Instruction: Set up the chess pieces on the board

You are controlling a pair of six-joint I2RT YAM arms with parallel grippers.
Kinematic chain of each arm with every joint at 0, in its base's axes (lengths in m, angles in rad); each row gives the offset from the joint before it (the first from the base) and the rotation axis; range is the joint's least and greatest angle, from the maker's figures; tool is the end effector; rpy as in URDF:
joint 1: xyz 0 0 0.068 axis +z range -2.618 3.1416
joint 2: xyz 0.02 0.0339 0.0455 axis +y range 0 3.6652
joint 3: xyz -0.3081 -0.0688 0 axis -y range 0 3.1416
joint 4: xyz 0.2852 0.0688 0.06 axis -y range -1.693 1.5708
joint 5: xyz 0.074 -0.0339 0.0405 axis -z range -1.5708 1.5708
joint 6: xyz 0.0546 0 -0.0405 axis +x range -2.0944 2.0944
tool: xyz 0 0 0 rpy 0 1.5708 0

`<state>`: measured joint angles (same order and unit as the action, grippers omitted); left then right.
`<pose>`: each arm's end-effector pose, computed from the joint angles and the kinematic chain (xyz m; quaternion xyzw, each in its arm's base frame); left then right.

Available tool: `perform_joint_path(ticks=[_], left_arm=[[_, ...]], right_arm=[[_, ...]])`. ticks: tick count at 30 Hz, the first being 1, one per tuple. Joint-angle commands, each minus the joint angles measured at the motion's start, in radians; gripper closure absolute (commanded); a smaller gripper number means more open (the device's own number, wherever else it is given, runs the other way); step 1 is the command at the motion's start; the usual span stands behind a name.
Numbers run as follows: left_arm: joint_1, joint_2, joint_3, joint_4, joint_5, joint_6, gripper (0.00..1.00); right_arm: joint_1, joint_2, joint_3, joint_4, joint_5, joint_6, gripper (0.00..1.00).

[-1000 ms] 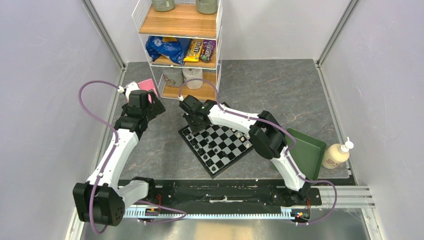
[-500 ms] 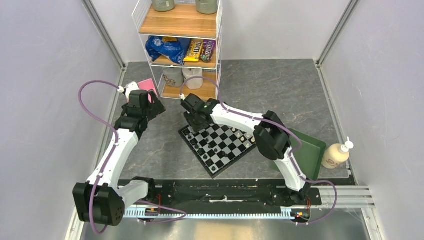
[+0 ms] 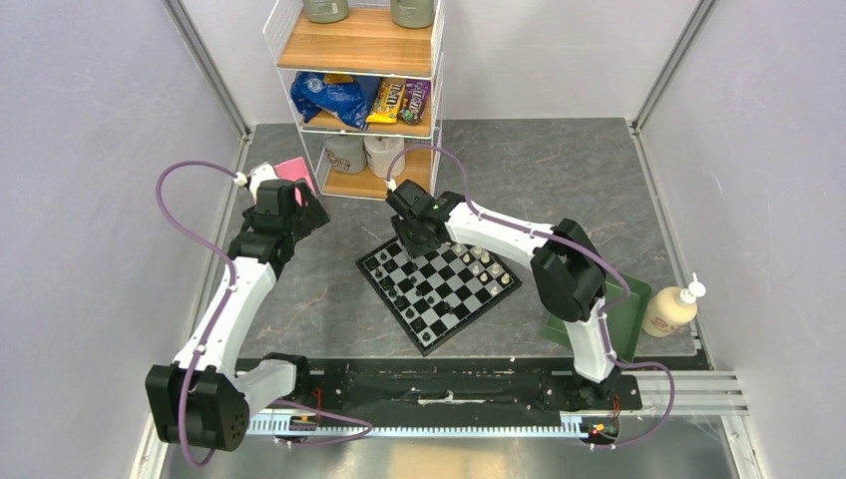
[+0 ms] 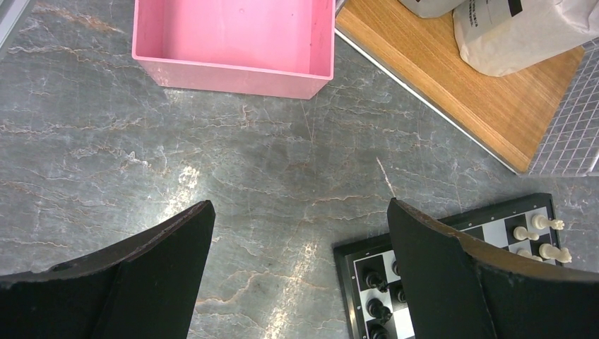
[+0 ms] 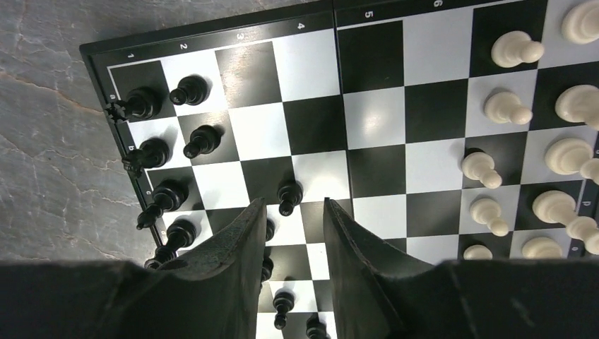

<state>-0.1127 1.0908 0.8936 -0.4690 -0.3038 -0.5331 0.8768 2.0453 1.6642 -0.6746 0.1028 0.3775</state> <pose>0.2684 -0.0139 0.3118 -0.2502 0.8557 -0.0080 0.4529 0.3312 0.3892 0.2255 -0.2259 0.9390 0.1090 0.2351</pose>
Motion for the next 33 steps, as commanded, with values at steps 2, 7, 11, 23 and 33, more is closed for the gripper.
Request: perform_joint_path(ticks=[2,7,11,23,33], left_arm=[[0.005,-0.015,0.008,0.031,0.011,0.021,0.0],[0.006,-0.015,0.007,0.03,0.011,0.018,0.0],[0.006,-0.014,0.005,0.031,0.011,0.019,0.0],[0.007,-0.013,0.005,0.033,0.011,0.018,0.0],[0.008,-0.01,0.004,0.035,0.014,0.017,0.0]], right_arm=[[0.007,0.024,-0.007,0.016,-0.015,0.024,0.58],[0.005,0.041,0.001,0.017,-0.022,0.019,0.63],[0.005,0.049,0.004,0.017,-0.031,0.024,0.66],[0.005,0.058,0.002,0.013,-0.042,0.034,0.69],[0.006,0.062,0.0,0.005,-0.043,0.038,0.69]])
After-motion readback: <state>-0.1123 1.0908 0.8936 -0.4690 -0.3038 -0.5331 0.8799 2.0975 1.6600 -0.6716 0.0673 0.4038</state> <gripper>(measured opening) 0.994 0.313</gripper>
